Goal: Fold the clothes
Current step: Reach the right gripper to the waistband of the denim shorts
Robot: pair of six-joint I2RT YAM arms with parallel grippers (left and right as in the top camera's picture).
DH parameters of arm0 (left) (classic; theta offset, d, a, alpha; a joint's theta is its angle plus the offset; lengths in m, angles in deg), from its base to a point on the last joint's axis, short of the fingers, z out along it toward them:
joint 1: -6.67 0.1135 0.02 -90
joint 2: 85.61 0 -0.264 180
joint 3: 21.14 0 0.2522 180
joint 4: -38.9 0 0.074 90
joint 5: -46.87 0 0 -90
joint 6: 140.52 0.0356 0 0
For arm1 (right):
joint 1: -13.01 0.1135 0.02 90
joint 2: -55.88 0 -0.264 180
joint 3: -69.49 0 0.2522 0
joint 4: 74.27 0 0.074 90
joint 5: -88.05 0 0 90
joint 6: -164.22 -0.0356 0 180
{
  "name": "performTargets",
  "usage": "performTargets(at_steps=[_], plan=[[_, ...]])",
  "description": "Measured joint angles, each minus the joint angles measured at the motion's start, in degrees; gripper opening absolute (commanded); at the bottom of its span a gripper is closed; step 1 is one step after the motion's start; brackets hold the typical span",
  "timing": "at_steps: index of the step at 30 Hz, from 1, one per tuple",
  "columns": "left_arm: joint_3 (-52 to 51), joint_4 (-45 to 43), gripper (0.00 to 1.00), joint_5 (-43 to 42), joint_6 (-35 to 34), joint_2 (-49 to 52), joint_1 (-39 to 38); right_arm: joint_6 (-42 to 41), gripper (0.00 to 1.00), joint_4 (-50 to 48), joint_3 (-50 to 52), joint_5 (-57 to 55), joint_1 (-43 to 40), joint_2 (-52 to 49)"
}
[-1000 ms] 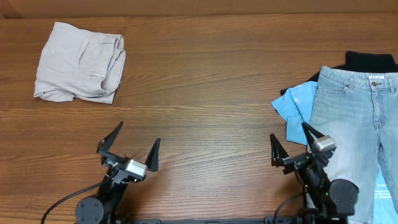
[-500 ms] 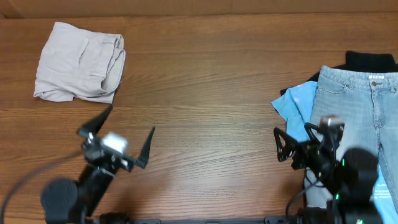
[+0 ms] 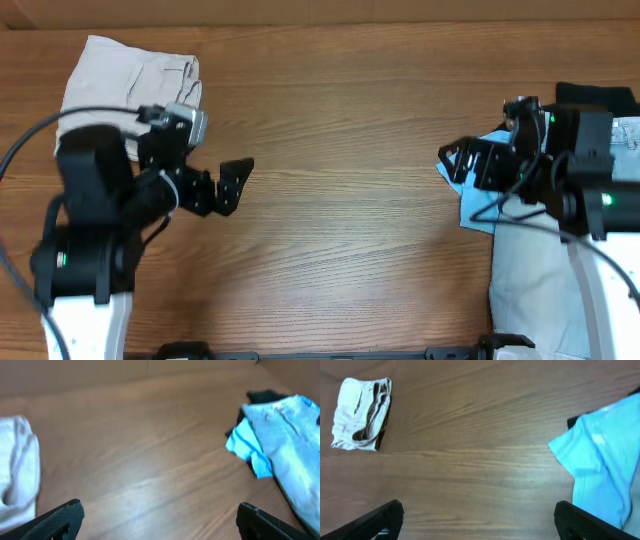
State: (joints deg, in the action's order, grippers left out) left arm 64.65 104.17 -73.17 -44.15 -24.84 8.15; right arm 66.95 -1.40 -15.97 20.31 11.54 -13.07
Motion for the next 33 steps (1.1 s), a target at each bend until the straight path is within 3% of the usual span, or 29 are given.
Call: performTargets(at_steps=[8, 14, 17, 23, 29, 31, 33], plan=[[0.8, 5.7, 1.00, -1.5, -0.1, 5.3, 0.0, -7.4, 1.00, -6.0, -0.3, -13.2, -3.5, -8.7], [0.8, 5.6, 1.00, -2.3, -0.1, 5.3, 0.0, -14.0, 0.90, -11.2, -0.3, -23.6, -12.2, -18.9], [0.8, 4.7, 1.00, -1.9, -0.1, 5.3, 0.0, -13.9, 0.70, -17.3, -0.3, -20.8, -16.4, -23.9], [0.9, 3.3, 1.00, -1.2, -0.1, 5.3, 0.0, -10.6, 0.50, -26.6, -0.5, -17.9, -17.2, -31.8], [0.9, 3.8, 1.00, -1.2, -0.1, 5.3, 0.0, -9.4, 0.50, -33.9, -0.6, -20.9, -16.8, -41.9], [0.9, 3.8, 1.00, -1.2, -0.1, 5.3, 0.0, -9.2, 0.59, -36.2, -0.6, -21.3, -16.8, -44.7], [0.9, 3.8, 1.00, -1.2, -0.1, 5.3, 0.0, -9.1, 0.58, -38.1, -0.7, -21.4, -16.8, -46.1]])
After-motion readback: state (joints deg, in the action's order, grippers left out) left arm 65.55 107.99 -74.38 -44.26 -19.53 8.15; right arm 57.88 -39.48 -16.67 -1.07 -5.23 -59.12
